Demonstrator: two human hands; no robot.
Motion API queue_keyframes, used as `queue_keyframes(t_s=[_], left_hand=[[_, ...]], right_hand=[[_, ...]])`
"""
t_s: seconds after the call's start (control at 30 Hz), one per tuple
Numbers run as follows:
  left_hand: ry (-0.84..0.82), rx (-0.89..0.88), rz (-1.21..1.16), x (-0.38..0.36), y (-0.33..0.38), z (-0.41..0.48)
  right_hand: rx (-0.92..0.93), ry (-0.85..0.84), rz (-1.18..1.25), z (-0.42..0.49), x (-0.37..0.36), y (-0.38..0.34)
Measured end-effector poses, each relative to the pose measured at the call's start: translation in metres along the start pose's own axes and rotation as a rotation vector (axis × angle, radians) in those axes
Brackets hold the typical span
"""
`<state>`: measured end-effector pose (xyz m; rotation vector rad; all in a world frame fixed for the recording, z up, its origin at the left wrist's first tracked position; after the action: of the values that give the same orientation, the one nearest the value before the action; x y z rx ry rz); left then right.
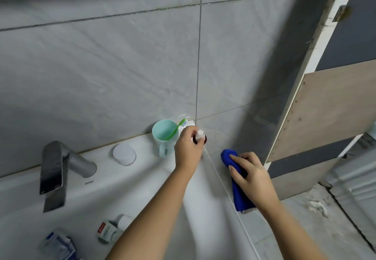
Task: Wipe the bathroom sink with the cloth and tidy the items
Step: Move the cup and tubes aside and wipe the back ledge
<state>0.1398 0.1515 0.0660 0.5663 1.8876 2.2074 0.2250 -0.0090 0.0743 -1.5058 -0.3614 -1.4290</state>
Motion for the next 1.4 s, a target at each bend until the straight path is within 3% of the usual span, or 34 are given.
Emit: queue_keyframes(t_s=[0.37, 0.8, 0.97, 1.13, 1.4], left_hand=[[0.071, -0.024, -0.064, 0.137, 0.037, -0.088], [0.466, 0.099, 0.000, 0.357, -0.001, -0.160], [0.572, 0.104, 0.041, 0.434, -0.020, -0.148], [0.572, 0.143, 0.049, 0.494, -0.045, -0.111], [0.526, 0.146, -0.042, 0.527, -0.083, -0.048]], right_hand=[[0.225, -0.076, 0.056, -0.023, -0.018, -0.074], [0.522, -0.369, 0.110, -0.069, -0.104, -0.243], [0.622, -0.453, 0.158, -0.087, -0.136, -0.315], [0.690, -0.446, 0.170, -0.084, -0.170, -0.382], [0.621, -0.352, 0.086, -0.059, -0.203, -0.423]])
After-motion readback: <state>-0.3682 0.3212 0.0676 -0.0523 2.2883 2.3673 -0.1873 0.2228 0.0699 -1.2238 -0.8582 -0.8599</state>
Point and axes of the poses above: each hand's wrist, its own z-axis towards the middle knuckle, its own x-axis out of the back of the hand, y = z × x, the point moved 1 cm from there along z, towards the middle knuckle, and after that the axes turned 12 degrees about -z, right-handed, at the moved point
